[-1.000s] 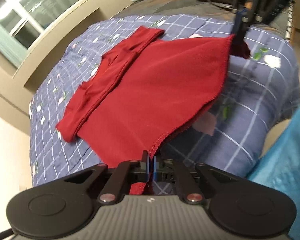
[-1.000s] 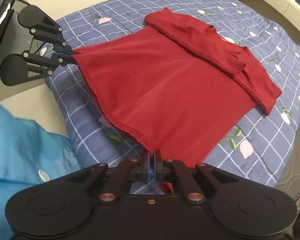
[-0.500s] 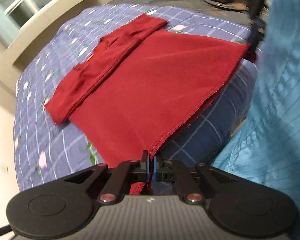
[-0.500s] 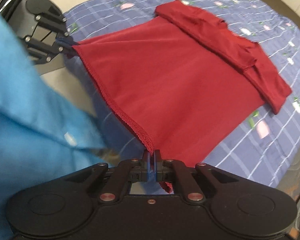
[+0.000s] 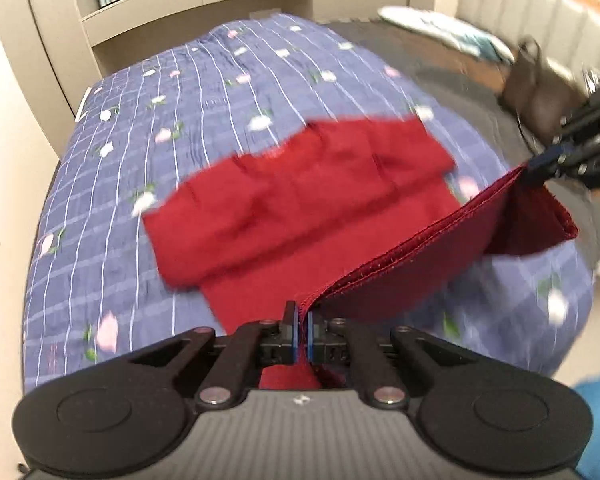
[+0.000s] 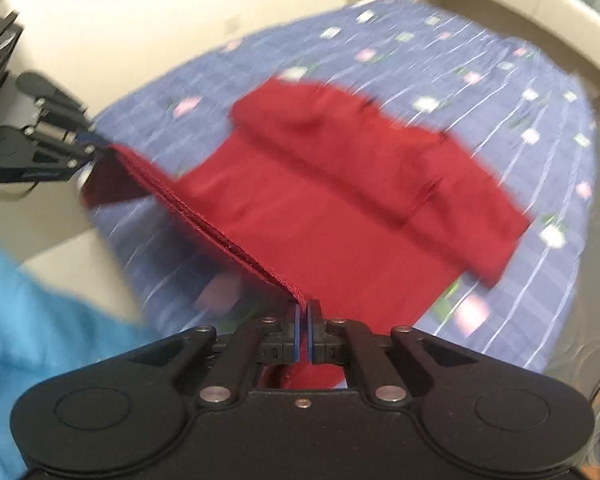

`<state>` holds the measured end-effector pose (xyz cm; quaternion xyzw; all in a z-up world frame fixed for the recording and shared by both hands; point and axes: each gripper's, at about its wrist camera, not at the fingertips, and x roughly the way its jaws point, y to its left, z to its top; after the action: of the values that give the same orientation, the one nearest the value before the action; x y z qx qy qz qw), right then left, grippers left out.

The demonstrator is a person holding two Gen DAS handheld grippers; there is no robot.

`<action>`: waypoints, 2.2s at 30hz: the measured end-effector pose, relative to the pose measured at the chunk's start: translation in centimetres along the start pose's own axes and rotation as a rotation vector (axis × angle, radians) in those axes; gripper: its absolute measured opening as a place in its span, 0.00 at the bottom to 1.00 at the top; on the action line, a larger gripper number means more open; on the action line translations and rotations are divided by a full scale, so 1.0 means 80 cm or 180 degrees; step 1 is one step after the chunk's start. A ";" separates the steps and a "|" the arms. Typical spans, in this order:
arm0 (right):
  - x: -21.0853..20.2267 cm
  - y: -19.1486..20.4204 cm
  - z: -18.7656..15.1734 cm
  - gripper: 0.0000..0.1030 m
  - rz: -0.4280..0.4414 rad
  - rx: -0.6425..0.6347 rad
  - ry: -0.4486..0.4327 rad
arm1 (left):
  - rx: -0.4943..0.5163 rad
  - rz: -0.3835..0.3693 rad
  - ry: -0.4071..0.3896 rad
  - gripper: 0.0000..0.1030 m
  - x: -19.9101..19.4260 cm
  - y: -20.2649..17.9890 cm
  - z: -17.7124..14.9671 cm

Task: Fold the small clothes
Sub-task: 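Lift the hem with both grippers, fold it toward the collar, open both, then withdraw both open grippers up and away from the folded red shirt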

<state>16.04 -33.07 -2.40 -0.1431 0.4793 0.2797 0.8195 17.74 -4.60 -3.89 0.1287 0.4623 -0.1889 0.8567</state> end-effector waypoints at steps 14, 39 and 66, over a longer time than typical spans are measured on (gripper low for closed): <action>0.108 -0.196 0.193 0.03 -0.0343 0.0484 -0.0117 | -0.0046 -0.0166 0.0182 0.03 0.164 0.132 0.228; 0.289 -0.309 0.227 0.16 -0.0567 0.1334 0.0332 | -0.0433 -0.0618 0.0810 0.58 0.369 0.236 0.277; 0.286 -0.219 0.114 0.14 -0.0870 0.1950 0.0408 | -0.1349 0.0235 0.0397 0.09 0.322 0.244 0.170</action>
<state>41.67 -35.23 -18.22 0.0296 0.5681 0.0007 0.8225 49.43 2.21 -17.34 -0.0258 0.5387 -0.0477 0.8408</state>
